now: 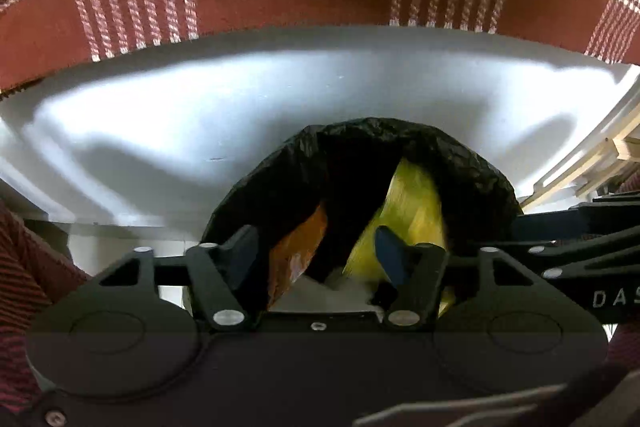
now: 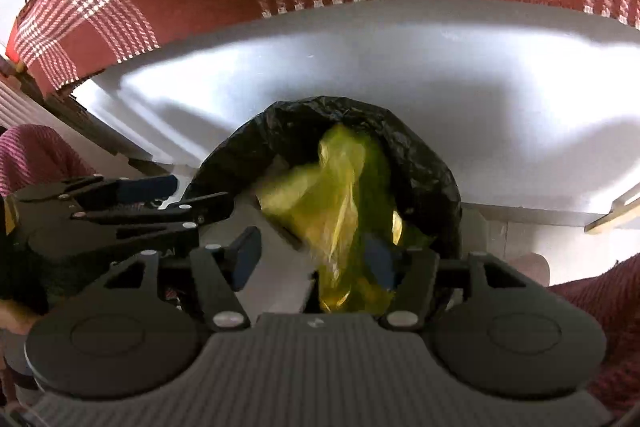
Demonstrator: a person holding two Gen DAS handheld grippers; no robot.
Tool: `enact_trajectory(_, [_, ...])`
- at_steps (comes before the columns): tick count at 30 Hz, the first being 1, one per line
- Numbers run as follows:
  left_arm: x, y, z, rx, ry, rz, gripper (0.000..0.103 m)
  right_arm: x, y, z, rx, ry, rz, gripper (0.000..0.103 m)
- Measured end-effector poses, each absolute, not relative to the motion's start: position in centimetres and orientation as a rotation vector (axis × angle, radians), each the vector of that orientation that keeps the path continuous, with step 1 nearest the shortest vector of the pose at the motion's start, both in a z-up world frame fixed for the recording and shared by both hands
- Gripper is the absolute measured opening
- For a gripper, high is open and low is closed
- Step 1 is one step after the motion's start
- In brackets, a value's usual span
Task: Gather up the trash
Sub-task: 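Carry box and foil bag over the trash bin and open both tools, then move both open tools back over the table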
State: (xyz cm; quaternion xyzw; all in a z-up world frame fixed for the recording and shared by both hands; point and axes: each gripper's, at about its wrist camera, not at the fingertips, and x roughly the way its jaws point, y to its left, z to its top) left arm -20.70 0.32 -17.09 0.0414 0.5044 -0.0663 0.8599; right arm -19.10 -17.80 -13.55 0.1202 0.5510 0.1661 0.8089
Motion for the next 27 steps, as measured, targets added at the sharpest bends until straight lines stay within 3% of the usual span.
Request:
enact_trajectory(2, [-20.6,0.3,-16.8,0.091,1.052,-0.130,0.079,-19.2,-17.9,-13.4,0.253,1.175,0.356,0.075])
enact_trajectory(5, [-20.6,0.2,-16.2,0.097,1.036,-0.120,0.083,-19.2,-18.2,-13.0,0.261,1.154,0.358,0.076])
enact_trajectory(11, [-20.5,0.4,-13.0,0.115,0.970,-0.142,0.087,-18.9,-18.9,-10.0,0.237,1.053,0.350,0.079])
enact_trajectory(17, [-19.5,0.9,-7.1,0.100,0.819,-0.193,0.095,-18.3,-19.5,-4.7,0.161,0.891,0.391,0.090])
enact_trajectory(27, [-15.1,0.8,1.1,0.052,0.620,-0.206,0.102,-15.8,-22.0,2.9,0.100,0.652,0.352,0.098])
